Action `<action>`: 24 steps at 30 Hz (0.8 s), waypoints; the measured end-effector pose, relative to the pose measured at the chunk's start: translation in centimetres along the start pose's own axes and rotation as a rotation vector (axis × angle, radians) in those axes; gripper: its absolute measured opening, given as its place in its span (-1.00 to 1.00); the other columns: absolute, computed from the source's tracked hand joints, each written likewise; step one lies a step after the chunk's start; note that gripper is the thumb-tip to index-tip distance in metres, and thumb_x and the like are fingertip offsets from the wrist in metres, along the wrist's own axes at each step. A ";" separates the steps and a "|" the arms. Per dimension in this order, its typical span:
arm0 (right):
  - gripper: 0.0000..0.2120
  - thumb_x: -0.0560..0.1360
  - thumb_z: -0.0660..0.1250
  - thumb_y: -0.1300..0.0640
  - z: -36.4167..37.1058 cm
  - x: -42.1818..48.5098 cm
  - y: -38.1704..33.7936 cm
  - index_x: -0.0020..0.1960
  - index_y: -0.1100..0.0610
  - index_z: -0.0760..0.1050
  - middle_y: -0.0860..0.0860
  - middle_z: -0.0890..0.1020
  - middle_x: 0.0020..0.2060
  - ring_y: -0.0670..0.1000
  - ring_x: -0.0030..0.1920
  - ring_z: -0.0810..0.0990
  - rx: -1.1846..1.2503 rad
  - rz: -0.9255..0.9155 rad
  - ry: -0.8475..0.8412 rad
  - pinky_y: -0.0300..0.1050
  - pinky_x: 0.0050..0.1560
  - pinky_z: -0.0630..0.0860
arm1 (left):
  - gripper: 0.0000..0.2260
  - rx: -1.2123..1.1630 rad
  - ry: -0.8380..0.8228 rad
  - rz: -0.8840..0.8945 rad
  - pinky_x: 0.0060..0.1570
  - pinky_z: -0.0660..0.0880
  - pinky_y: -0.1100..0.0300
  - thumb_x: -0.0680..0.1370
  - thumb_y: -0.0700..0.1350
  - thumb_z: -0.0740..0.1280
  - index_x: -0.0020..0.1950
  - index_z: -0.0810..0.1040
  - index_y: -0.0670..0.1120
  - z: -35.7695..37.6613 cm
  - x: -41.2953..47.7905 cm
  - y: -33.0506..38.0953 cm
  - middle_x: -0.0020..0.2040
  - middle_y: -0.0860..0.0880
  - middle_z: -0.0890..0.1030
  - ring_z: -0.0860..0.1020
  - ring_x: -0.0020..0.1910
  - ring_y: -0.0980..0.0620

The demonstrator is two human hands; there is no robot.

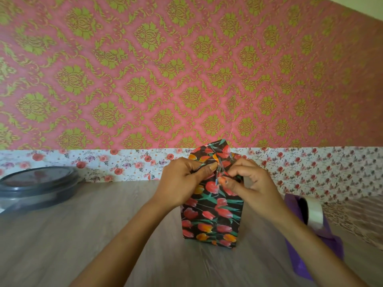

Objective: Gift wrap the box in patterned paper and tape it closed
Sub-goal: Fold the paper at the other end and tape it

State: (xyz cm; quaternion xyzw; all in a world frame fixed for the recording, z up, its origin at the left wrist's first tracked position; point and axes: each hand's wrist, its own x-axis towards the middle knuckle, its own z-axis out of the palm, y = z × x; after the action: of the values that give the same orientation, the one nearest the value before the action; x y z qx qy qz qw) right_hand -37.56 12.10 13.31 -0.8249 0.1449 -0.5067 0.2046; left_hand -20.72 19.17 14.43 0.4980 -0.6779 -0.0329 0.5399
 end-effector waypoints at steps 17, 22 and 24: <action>-0.59 0.28 0.39 -0.21 0.4 -0.5 -0.9 -0.42 0.16 0.54 0.02 0.46 -0.45 0.02 -0.32 0.41 0.057 0.035 0.072 -0.13 -0.06 0.36 | -0.01 -0.236 -0.331 -0.123 0.44 0.16 0.05 0.06 0.54 0.34 0.38 -0.08 0.45 -1.8 -0.4 -2.1 0.51 0.27 -0.02 0.05 0.51 0.16; -0.75 0.33 0.38 -0.25 -0.1 -0.1 -2.3 -0.20 -0.08 0.54 0.01 0.52 -0.45 0.04 -0.40 0.49 -0.094 -0.013 0.068 -0.02 -0.26 0.45 | -0.14 -0.286 -0.293 -0.190 0.27 0.30 0.19 0.26 0.13 0.42 0.38 -0.07 0.38 -1.7 -0.4 -1.1 0.53 0.16 0.05 0.13 0.49 0.07; -0.77 0.30 0.41 -0.25 -0.1 0.4 -2.6 -0.19 -0.14 0.49 -0.01 0.50 -0.46 0.03 -0.38 0.50 -0.146 0.012 0.075 0.00 -0.24 0.48 | -0.12 -0.248 -0.258 -0.184 0.23 0.34 0.19 0.28 0.07 0.40 0.46 -0.04 0.31 -1.8 -0.2 -1.3 0.51 0.15 0.12 0.20 0.46 0.06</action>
State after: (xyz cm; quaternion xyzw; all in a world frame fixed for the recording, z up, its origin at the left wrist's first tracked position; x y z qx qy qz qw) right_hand -37.41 14.14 14.97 -0.8172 0.1942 -0.5239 0.1413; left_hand -18.56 19.59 14.28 0.4790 -0.6839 -0.2289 0.5005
